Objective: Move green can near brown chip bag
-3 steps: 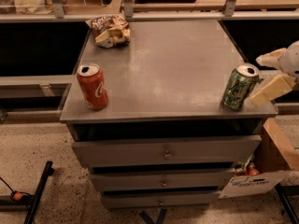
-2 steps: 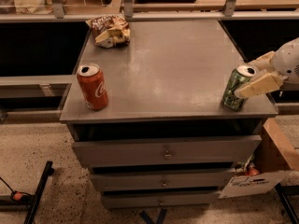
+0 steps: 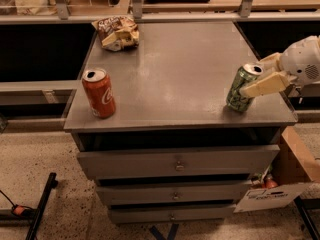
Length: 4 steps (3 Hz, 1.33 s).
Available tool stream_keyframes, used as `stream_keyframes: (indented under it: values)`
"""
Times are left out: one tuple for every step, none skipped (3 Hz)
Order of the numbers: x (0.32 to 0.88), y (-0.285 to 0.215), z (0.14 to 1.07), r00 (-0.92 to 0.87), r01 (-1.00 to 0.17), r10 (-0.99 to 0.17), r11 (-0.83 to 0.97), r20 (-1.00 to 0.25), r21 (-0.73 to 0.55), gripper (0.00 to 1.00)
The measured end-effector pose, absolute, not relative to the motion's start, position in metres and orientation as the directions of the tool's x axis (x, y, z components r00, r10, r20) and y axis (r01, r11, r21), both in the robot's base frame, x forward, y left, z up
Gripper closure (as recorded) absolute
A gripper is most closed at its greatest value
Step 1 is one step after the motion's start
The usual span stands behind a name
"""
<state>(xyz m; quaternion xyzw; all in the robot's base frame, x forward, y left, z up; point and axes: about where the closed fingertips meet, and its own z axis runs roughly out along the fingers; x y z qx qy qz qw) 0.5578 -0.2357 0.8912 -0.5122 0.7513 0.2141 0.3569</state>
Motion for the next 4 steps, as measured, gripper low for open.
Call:
stream_keyframes:
  values:
    - [0.579, -0.226, 0.904, -0.207, -0.923, -0.608, 0.382, -0.766, -0.053, 1.00]
    - [0.615, -0.211, 0.923, -0.192, -0.914, -0.628, 0.394, -0.754, -0.095, 1.00]
    - [0.661, -0.184, 0.935, -0.187, -0.904, -0.657, 0.405, -0.731, -0.132, 1.00]
    - [0.703, -0.160, 0.932, -0.254, -0.875, -0.666, 0.467, -0.701, -0.127, 1.00]
